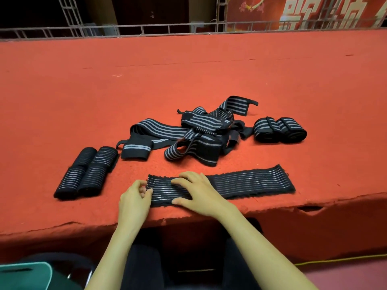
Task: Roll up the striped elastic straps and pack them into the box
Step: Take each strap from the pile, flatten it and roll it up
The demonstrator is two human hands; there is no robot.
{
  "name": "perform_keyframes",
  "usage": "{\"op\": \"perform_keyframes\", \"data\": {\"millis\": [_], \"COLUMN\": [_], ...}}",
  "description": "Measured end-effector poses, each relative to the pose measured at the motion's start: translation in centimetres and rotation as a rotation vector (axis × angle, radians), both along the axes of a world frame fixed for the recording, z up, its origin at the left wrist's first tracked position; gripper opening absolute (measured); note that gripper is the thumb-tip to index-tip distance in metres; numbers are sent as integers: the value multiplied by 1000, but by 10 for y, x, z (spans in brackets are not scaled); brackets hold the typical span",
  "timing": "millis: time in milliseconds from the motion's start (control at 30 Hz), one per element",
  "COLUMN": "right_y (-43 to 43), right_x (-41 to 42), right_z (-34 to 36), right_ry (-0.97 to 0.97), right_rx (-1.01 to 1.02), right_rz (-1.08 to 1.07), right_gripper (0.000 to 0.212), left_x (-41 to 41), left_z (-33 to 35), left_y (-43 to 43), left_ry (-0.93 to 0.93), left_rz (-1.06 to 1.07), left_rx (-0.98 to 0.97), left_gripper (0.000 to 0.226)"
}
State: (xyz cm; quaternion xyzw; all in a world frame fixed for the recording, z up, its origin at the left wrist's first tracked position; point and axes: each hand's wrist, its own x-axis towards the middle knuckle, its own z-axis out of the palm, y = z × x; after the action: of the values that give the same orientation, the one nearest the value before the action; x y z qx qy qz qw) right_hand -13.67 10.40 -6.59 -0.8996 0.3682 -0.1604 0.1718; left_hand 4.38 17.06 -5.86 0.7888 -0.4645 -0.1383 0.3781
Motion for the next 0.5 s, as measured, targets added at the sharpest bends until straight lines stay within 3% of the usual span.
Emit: {"op": "perform_keyframes", "data": {"millis": [133,367,500], "right_y": [-3,-2,0], "right_x": [4,3,4], "right_z": [-4,-16,-20], "right_ry": [96,65,62], "right_rx": [79,37,12], "right_rz": [7,-16,-25], "right_gripper": [67,76,76], "left_x": [3,5,-1], "left_z": [1,6,4], "left_y": [-2,-5,-1], "left_ry": [15,0,-147], "left_rz": [-8,-6,-14], "left_rx": [26,144,117], "left_gripper": [11,12,13]}}
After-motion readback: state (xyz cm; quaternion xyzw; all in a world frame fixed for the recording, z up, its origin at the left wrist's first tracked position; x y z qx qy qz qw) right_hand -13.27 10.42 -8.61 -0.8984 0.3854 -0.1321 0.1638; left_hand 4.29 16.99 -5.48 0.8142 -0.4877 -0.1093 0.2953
